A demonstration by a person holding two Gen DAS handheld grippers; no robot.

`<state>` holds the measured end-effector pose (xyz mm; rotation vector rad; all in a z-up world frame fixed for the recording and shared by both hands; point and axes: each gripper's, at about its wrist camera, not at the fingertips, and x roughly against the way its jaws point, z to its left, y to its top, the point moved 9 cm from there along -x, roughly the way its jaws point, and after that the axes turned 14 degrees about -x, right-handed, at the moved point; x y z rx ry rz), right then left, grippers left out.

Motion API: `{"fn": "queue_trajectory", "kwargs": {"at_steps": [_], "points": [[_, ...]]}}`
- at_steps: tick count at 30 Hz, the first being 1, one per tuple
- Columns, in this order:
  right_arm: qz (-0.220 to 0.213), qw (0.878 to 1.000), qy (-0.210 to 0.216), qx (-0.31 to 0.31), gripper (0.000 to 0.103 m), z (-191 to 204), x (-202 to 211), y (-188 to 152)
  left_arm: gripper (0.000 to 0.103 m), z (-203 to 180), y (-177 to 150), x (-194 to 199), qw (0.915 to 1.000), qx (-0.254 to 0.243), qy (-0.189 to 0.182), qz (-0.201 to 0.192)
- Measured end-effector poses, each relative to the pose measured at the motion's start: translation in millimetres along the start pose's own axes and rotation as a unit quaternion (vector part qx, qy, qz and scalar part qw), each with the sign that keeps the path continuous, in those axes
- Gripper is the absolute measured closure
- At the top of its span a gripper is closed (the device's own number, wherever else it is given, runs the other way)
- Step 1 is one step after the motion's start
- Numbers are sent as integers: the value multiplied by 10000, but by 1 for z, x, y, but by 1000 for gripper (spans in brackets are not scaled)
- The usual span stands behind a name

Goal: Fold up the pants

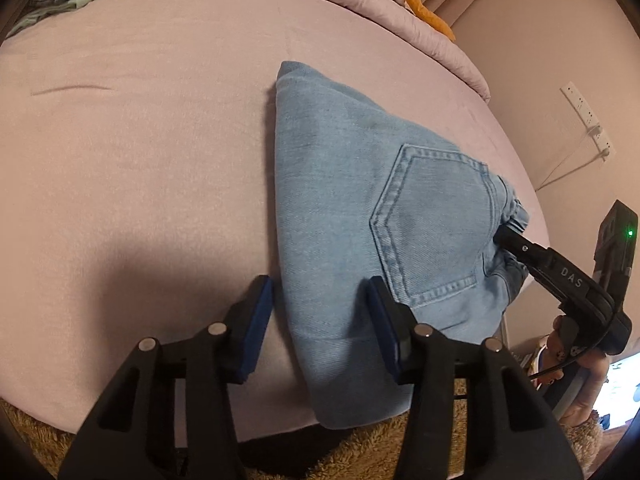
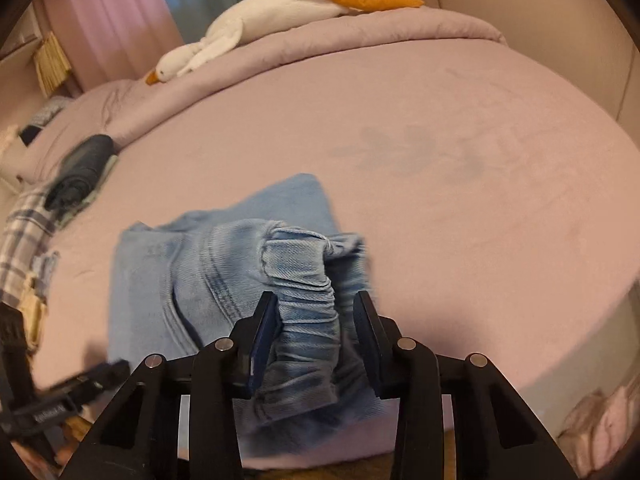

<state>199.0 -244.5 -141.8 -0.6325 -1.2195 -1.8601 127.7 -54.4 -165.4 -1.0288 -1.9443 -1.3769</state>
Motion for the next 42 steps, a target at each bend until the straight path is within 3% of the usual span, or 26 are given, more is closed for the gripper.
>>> {"fn": "queue_trajectory", "kwargs": {"at_steps": [5, 9, 13, 16, 20, 21, 22, 24, 26, 29, 33, 42], "points": [[3, 10000, -8, -94, 65, -5, -3, -1, 53, 3, -9, 6, 10000, 52, 5, -52], [6, 9992, -384, -63, 58, 11, 10, 5, 58, 1, -9, 13, 9995, 263, -184, -39], [-475, 9966, -535, 412, 58, 42, 39, 17, 58, -2, -13, 19, 9982, 369, -463, -87], [-647, 9952, -68, 736, 58, 77, 52, 20, 58, -8, -13, 11, 9987, 284, -423, -28], [211, 9878, 967, 1205, 62, 136, 22, -8, 57, -8, -15, 6, 9993, 151, -335, 24], [379, 9849, 1060, 1313, 67, 146, 13, -17, 57, -7, -15, 7, 9992, 181, -355, 36], [595, 9813, 1140, 1429, 79, 157, 2, -27, 57, -7, -15, 7, 9991, 185, -371, 41], [1076, 9748, 1170, 1564, 82, 173, -26, -47, 59, -7, -15, 6, 9992, 167, -365, 29], [1248, 9723, 998, 1703, 82, 181, -46, -56, 60, -7, -18, 8, 9993, 130, -336, 24], [1283, 9706, 635, 1933, 82, 185, -73, -58, 62, -7, -20, 7, 9994, 96, -342, 23], [1284, 9697, 535, 2007, 82, 189, -88, -55, 64, -4, -27, 11, 9988, 130, -480, 42], [1185, 9729, 759, 1833, 84, 186, -81, -55, 65, -10, -44, 17, 9989, 7, -421, 183]]}}
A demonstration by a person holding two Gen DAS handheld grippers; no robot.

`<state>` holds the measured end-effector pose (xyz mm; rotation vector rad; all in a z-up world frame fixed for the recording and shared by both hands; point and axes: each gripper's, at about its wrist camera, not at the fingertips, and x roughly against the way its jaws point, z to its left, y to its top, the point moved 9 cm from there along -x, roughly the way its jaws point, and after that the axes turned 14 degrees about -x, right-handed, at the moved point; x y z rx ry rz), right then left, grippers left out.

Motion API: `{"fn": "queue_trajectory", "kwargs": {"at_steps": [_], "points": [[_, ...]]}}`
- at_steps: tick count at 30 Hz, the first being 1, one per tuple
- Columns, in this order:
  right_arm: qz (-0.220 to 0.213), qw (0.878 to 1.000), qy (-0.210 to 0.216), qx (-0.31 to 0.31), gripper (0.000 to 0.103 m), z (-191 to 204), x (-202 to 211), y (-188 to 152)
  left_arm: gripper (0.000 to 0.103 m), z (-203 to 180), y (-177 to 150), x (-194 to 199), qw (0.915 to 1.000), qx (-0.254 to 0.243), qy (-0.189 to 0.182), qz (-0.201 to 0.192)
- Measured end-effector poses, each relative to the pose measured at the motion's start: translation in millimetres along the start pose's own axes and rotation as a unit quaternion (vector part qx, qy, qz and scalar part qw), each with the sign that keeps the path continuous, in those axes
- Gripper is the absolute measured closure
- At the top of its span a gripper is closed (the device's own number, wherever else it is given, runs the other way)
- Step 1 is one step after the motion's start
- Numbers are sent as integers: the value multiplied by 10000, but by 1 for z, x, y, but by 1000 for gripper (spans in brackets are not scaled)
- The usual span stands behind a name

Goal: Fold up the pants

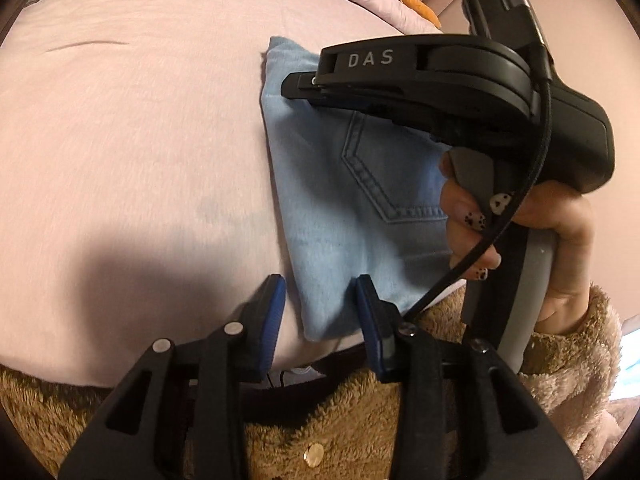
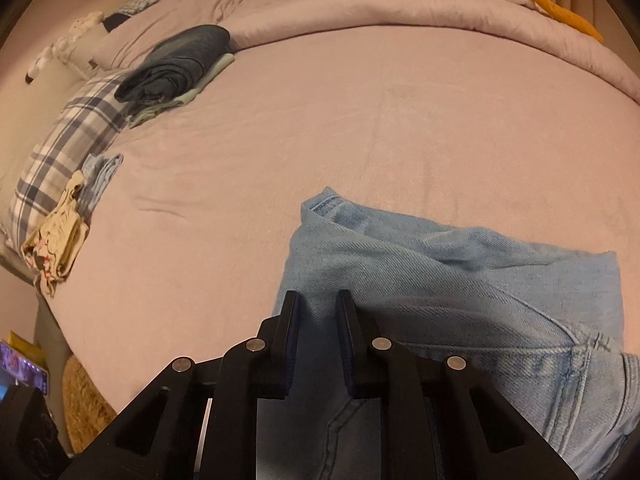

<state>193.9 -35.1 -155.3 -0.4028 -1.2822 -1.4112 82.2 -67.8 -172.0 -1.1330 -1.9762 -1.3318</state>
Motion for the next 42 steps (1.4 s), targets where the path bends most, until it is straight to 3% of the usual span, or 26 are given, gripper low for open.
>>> {"fn": "queue_trajectory", "kwargs": {"at_steps": [6, 10, 12, 13, 14, 16, 19, 22, 25, 27, 33, 36, 39, 42], "points": [[121, 9995, 259, -165, 84, -7, 22, -30, 65, -5, -8, 3, 9996, -112, -33, 240], [-1, 9986, 412, -342, 84, -25, 58, -54, 64, -8, -11, 10, 9989, -215, 4, 405], [-325, 9974, 365, -522, 76, -40, 85, -52, 59, -7, -4, 16, 9993, -215, 204, 231], [-572, 9961, 320, -598, 54, -50, 102, -49, 48, -6, 7, 22, 9993, -235, 297, 26], [-810, 9942, 232, -675, 23, -59, 117, -47, 34, -6, 14, 27, 9991, -253, 324, -139], [-1355, 9870, 104, -864, 3, -81, 148, -40, 26, -6, 29, 32, 9981, -306, 372, -382], [-1718, 9785, -36, -1144, 3, -116, 169, -32, 23, -5, 49, 26, 9973, -281, 364, -577], [-1533, 9747, -352, -1586, 3, -156, 157, -36, 23, 6, 53, 8, 9982, -67, 453, -398], [-1179, 9759, -86, -1834, 3, -175, 129, -46, 23, 11, 33, -4, 9997, 88, 218, -105], [-923, 9757, 99, -1987, 3, -181, 110, -50, 23, 14, 33, -6, 9993, -25, 336, -184], [-763, 9746, 586, -2023, 3, -174, 83, -40, 17, 4, 50, -21, 9992, -157, 283, -229], [-561, 9745, 1123, -1862, 7, -152, 68, -28, 18, 6, 59, -30, 9994, -221, 144, -240], [-572, 9771, 1009, -1786, 7, -148, 61, -20, 19, 2, 71, -40, 9990, -324, 248, -165], [-617, 9785, 803, -1795, 13, -146, 63, -22, 39, 2, 71, -39, 9985, -196, 498, -119]]}}
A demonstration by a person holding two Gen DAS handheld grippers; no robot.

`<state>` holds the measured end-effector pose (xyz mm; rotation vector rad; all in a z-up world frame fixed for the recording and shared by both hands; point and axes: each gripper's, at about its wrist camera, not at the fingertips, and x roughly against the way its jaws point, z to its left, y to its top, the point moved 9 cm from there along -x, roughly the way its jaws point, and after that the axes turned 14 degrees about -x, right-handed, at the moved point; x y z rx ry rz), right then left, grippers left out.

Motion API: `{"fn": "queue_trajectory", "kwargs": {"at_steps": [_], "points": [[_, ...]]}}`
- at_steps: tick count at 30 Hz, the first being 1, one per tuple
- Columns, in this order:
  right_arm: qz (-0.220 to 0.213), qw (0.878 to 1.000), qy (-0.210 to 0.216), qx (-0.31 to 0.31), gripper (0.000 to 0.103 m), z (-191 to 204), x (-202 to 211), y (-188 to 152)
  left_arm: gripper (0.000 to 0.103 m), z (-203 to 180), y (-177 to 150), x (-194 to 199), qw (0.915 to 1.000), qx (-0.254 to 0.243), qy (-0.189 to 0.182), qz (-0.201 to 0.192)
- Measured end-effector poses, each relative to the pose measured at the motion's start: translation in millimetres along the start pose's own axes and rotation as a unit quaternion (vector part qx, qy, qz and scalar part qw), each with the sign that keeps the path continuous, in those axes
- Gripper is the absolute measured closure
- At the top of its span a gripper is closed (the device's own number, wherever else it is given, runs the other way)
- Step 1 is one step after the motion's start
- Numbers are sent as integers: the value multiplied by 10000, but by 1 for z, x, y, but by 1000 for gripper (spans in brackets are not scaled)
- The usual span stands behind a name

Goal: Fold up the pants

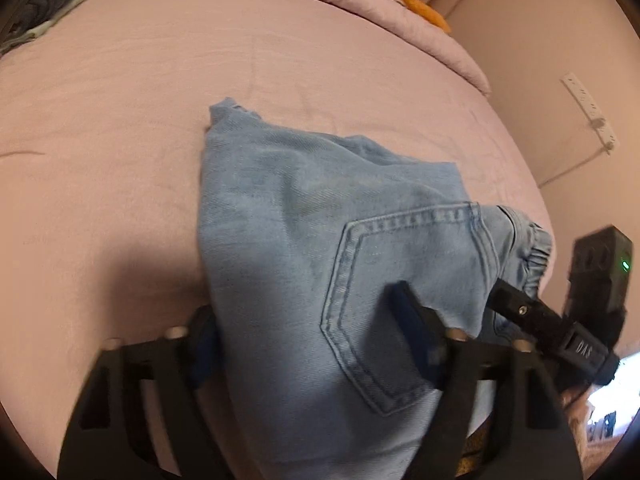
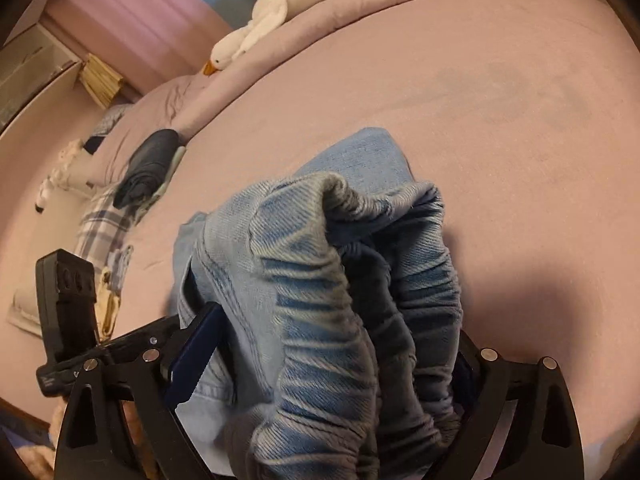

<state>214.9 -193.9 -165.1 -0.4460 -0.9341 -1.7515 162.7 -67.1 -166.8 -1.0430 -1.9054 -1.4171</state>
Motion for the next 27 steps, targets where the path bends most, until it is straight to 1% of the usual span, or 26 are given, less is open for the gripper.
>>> {"fn": "queue_trajectory", "kwargs": {"at_steps": [2, 3, 4, 5, 7, 9, 10, 13, 16, 20, 23, 24, 27], "points": [[-84, 10000, -18, 0, 30, 0, 6, -5, 53, 0, -3, 4, 10000, -9, 79, -8], [-99, 9999, 12, -35, 33, 1, 8, -8, 55, -1, -3, 5, 10000, 0, 95, -9], [-127, 9999, -20, -37, 37, 2, 10, -10, 62, -1, -3, 8, 9999, 34, 141, -8], [-199, 9998, -86, -21, 40, 6, 14, -12, 68, 0, -3, 11, 9998, 94, 179, -2], [-264, 9994, -198, 45, 44, 10, 19, -11, 72, 0, -4, 20, 9995, 169, 250, 10], [-304, 9993, -164, 149, 45, 26, 30, -14, 80, 1, -9, 35, 9994, 102, 330, -31], [-335, 9991, -127, 207, 46, 31, 34, -16, 82, -1, -9, 42, 9994, 69, 330, -109], [-463, 9980, 5, 430, 47, 51, 48, -24, 82, -6, -8, 62, 9992, 108, 190, -321], [-502, 9968, 152, 596, 48, 73, 52, -33, 82, 6, -10, 85, 9980, 124, 363, -509], [-538, 9946, 254, 852, 48, 97, 53, -40, 82, 23, -12, 114, 9962, 305, 331, -741], [-538, 9931, 379, 972, 48, 114, 52, -41, 82, 30, -7, 125, 9947, 357, 377, -882], [-536, 9928, 386, 999, 48, 117, 51, -42, 82, 28, -1, 124, 9943, 381, 400, -915], [-551, 9915, 373, 1115, 48, 130, 48, -42, 82, 37, -1, 131, 9928, 439, 461, -1016]]}}
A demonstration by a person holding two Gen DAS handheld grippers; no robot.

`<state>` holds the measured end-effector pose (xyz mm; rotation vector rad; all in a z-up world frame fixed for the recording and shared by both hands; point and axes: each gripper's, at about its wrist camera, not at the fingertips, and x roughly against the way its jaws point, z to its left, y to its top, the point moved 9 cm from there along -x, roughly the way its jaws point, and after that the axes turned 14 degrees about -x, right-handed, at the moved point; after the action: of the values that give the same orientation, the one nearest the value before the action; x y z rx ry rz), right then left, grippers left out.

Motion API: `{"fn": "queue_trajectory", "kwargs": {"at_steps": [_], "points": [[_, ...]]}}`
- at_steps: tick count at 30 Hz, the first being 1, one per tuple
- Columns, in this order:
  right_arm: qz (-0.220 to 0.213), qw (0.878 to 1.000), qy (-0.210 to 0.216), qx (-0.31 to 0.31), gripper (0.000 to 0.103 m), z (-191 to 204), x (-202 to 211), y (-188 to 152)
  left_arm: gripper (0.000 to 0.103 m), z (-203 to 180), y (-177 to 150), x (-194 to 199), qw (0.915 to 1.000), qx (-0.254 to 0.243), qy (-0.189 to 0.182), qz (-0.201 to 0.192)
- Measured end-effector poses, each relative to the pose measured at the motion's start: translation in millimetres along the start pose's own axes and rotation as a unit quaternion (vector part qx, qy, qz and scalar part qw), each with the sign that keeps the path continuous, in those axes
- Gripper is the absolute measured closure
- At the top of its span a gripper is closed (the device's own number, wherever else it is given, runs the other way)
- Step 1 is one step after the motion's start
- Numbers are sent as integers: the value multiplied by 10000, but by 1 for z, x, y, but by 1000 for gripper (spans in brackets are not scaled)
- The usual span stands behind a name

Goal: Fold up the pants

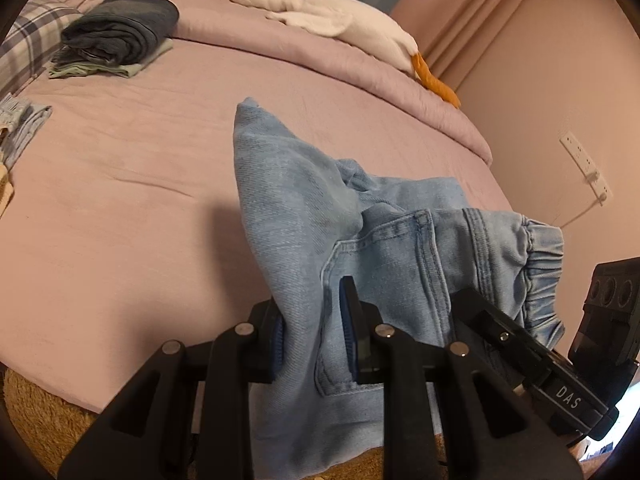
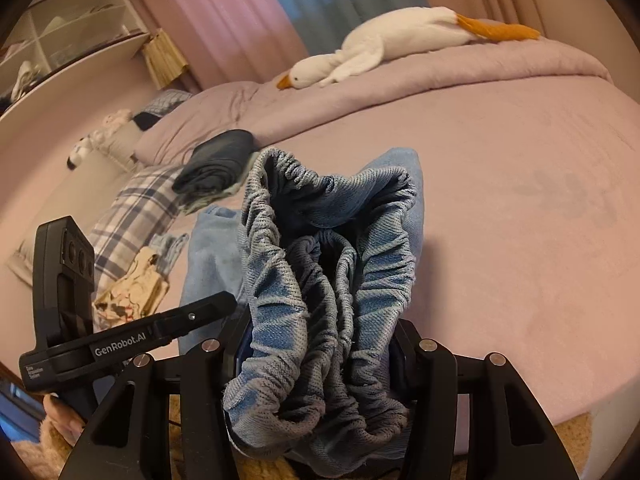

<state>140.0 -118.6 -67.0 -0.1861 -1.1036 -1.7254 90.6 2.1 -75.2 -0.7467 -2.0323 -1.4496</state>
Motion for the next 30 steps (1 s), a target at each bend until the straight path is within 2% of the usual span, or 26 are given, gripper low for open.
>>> {"fn": "queue_trajectory", "kwargs": {"at_steps": [6, 11, 18, 23, 30], "points": [[70, 9999, -96, 26, 48, 6, -11, -1, 82, 12, 3, -1, 10000, 52, 50, -16], [99, 9998, -168, -33, 48, 4, -21, 6, 82, 14, 20, -9, 9999, -41, 69, -101], [42, 9992, -386, 22, 48, 6, -39, 26, 82, 27, 43, -26, 9999, -16, 53, -156], [81, 9988, -493, 5, 48, 2, -59, 31, 82, 39, 47, -45, 9997, -73, 206, -88], [361, 9973, -573, -281, 48, -17, -90, 25, 82, 62, 44, -65, 9991, 412, -80, -82]]}}
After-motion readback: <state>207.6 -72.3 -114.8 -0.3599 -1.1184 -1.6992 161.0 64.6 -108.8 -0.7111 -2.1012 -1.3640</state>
